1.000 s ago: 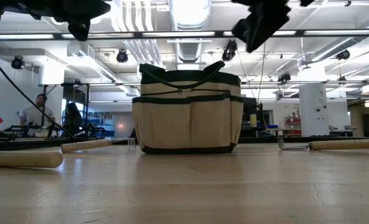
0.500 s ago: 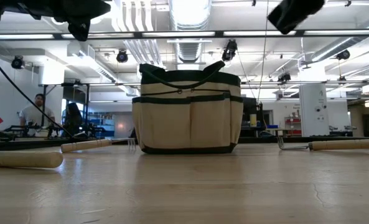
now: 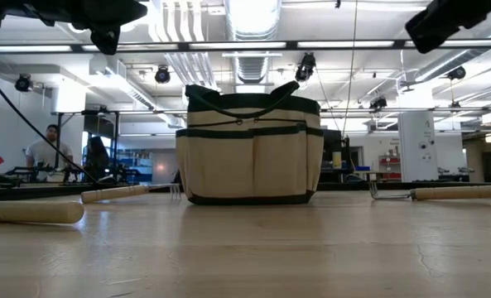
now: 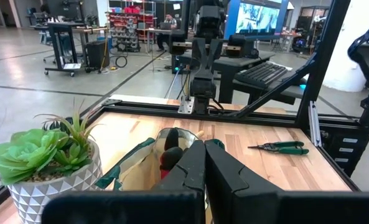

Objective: Pick & Place Garden tools in Gardening bag
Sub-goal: Put the green spray bottle into the gardening bag

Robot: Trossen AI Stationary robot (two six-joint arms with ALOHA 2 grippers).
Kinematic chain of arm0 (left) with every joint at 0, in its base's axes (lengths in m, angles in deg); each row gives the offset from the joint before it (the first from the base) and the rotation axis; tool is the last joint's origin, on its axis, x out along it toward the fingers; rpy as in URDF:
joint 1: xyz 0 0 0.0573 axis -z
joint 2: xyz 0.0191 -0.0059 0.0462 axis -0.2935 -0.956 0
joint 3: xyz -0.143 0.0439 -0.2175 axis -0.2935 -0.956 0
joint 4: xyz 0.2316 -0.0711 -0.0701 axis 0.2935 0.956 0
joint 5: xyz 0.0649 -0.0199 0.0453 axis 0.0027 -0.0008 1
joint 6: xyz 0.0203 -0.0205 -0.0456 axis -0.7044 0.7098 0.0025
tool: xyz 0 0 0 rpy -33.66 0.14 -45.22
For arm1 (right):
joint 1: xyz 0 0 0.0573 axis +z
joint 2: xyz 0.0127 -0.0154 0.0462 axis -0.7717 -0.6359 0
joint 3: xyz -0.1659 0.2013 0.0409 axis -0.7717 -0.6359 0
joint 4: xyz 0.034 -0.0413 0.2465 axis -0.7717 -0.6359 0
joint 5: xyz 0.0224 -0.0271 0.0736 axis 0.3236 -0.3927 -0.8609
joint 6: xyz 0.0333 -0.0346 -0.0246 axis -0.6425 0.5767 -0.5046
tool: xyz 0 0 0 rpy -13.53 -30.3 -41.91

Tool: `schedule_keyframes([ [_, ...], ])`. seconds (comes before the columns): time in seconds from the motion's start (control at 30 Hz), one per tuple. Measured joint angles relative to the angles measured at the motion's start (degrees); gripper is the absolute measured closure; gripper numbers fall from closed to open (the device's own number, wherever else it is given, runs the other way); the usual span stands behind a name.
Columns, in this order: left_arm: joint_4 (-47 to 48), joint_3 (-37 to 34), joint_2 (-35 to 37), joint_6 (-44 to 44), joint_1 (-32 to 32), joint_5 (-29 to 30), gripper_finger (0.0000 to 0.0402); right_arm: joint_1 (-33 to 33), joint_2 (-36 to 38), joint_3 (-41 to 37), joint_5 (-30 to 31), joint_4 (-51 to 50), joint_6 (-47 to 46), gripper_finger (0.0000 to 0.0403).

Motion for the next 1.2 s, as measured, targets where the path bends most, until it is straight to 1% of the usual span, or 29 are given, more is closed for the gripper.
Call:
schedule_keyframes([
  [0.13,0.0,0.0,-0.2,0.0,0.0,0.0,0.0396,0.0,5.8,-1.6,0.3,0.4,-0.8,0.0394],
  [0.43,0.0,0.0,-2.2,0.0,0.0,0.0,0.0396,0.0,14.0,-1.3,0.3,0.4,-0.8,0.0394],
  [0.6,0.0,0.0,-2.9,0.6,0.0,0.0,0.0396,0.0,16.3,-1.0,0.3,0.4,-0.6,0.0394],
  [0.87,0.7,0.9,-2.6,6.6,0.0,-0.3,0.0396,0.0,16.8,-0.9,0.3,0.4,-0.6,0.0394],
  [0.93,3.5,2.4,-2.4,8.7,0.0,-0.8,0.0396,0.0,16.6,-0.9,0.3,0.4,-0.6,0.0394],
  [1.0,8.2,4.9,-2.2,11.0,0.0,-1.0,0.0396,0.0,16.4,-0.9,0.3,0.3,-0.6,0.0394],
  [1.13,21.6,12.8,-2.4,15.2,0.0,-1.1,0.0396,0.0,16.1,-0.9,0.3,0.3,-0.6,0.0394],
  [1.2,29.9,17.7,-2.9,16.3,0.1,-1.1,0.0396,0.0,16.1,-0.9,0.3,0.3,-0.6,0.0394],
])
